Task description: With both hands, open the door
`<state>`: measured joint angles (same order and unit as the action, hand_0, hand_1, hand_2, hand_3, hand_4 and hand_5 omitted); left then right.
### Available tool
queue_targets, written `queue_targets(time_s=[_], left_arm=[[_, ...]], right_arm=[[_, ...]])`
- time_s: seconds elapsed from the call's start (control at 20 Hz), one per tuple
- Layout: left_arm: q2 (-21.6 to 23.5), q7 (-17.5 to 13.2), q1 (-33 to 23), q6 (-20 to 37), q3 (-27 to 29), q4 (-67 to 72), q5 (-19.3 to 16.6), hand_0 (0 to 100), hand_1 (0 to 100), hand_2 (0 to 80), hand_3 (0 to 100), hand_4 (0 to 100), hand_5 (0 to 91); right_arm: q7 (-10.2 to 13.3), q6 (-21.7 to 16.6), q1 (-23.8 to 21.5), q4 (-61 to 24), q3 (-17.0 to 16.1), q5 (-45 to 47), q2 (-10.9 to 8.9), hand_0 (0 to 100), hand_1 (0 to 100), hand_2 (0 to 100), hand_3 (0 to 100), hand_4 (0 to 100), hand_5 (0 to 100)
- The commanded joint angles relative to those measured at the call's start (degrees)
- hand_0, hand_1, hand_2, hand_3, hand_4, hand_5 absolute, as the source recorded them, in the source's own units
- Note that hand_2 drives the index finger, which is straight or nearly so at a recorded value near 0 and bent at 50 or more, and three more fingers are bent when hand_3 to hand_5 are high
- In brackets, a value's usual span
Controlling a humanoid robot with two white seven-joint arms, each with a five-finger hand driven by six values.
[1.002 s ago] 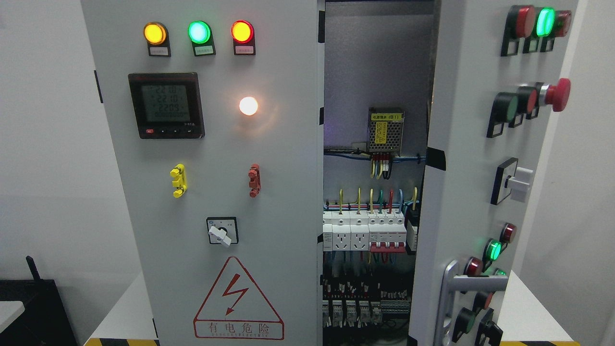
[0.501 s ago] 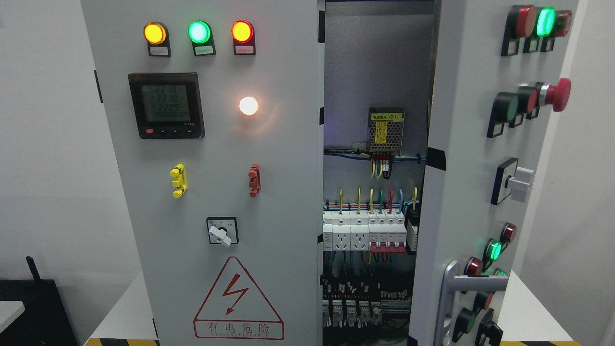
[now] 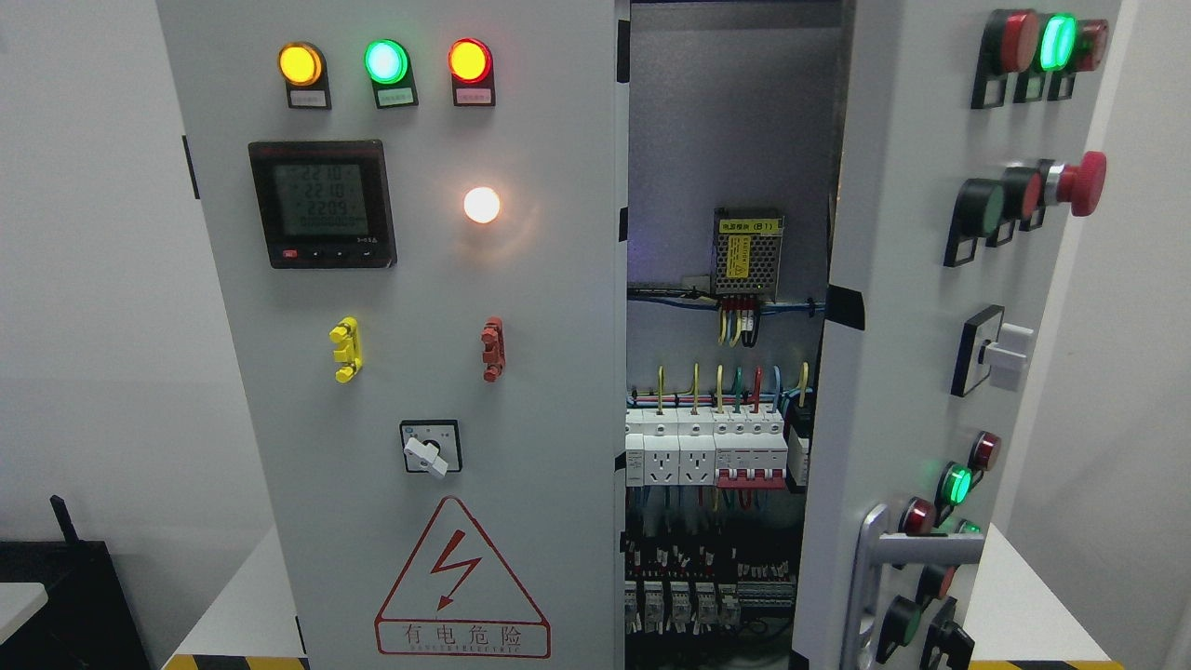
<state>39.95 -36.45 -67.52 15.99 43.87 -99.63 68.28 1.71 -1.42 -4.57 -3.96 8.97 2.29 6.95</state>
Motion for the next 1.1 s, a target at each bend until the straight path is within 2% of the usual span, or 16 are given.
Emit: queue_targets(time_s=[0.0,0.15,0.25,0.4,0.6,0.8,1.05], left_arm=[[14.35,-3.7,2.57,-0.87,9.22,-3.64,3.96,0,0,0.0,0,3,0.0],[18.56,-5.73,3.0,-2.45,9.22,-3.47,7.73,0,0,0.0,0,3,0.0],[20.24,-5.82,5.02,-2.63,9.13,-3.29,8.62,0,0,0.0,0,3,0.0],[25.42,-5.82,5.03,-2.63,8.87,-2.85,12.39,0,0,0.0,0,3,0.0],[27.54,-6.0,5.47,-2.63,8.52,-3.02,12.93,0,0,0.0,0,3,0.0],[29.3,-7.58,5.29,-2.63,7.56,-3.64,12.93,0,0,0.0,0,3,0.0],[32.2,-7.67,5.73,-2.63,6.58,-3.9,14.07,0,0,0.0,0,3,0.0]], right_arm=[[-0.04,0.01,0.0,0.0,0.0,0.0,0.0,11,0,0,0,0,0],[-0.04,0.01,0.0,0.0,0.0,0.0,0.0,11,0,0,0,0,0],[-0.04,0.01,0.0,0.0,0.0,0.0,0.0,11,0,0,0,0,0],[-0.04,0.01,0.0,0.0,0.0,0.0,0.0,11,0,0,0,0,0],[-0.04,0.01,0.0,0.0,0.0,0.0,0.0,11,0,0,0,0,0],[-0.04,0.01,0.0,0.0,0.0,0.0,0.0,11,0,0,0,0,0],[-0.04,0.01,0.0,0.0,0.0,0.0,0.0,11,0,0,0,0,0]])
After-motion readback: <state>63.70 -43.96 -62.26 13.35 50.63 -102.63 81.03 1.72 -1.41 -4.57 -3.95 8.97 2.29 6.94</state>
